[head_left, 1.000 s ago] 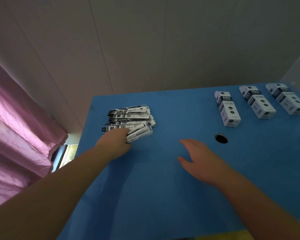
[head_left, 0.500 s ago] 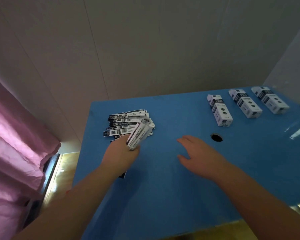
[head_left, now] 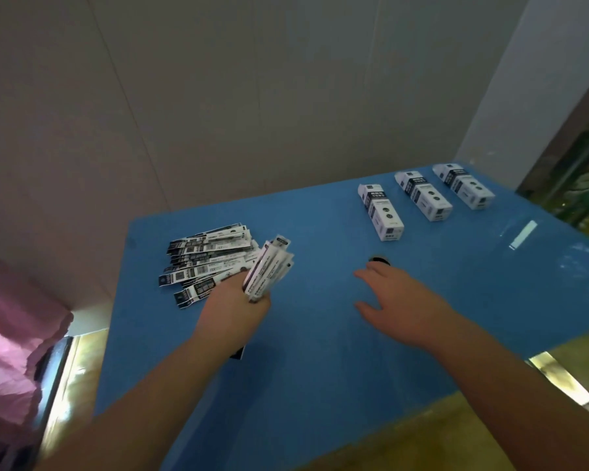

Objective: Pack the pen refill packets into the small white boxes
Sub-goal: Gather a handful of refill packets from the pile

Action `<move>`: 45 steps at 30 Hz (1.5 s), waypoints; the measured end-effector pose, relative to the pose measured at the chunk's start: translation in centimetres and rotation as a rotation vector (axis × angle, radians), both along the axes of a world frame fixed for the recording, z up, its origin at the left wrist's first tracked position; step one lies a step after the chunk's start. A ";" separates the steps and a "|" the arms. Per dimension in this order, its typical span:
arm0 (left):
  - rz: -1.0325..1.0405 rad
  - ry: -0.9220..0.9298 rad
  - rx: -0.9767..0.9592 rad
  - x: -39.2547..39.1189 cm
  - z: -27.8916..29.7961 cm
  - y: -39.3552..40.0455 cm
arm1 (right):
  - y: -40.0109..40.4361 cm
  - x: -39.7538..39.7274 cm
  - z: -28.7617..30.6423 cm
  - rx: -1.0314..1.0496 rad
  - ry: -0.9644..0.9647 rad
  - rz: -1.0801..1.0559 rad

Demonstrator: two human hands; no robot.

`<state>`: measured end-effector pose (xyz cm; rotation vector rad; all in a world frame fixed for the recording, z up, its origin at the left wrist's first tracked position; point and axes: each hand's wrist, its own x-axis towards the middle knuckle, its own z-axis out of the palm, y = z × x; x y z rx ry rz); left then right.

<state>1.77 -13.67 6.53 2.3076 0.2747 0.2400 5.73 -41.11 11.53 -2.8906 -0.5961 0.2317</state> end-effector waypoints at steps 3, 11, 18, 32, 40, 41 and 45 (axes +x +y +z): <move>-0.003 -0.008 -0.045 0.8 0.2 -2.3 | -2.2 0.6 0.2 0.012 -0.018 -0.008; 0.081 -0.023 -0.102 4.5 0.5 -10.2 | -10.8 4.7 0.2 0.030 -0.038 -0.008; 0.138 -0.004 -0.115 9.4 1.1 -20.5 | -20.6 11.6 0.1 -0.005 -0.035 0.045; 0.003 0.258 0.214 16.6 1.0 -35.0 | -34.2 21.3 -1.0 0.001 0.042 0.155; -0.188 0.359 0.434 21.2 -2.0 -39.6 | -38.0 23.0 -2.8 0.015 0.080 0.049; -0.223 0.369 0.454 21.8 -2.2 -40.0 | -38.3 23.1 -2.9 0.019 0.078 0.038; -0.326 0.420 0.471 23.7 -2.8 -40.9 | -38.9 23.1 -3.2 0.021 0.109 0.008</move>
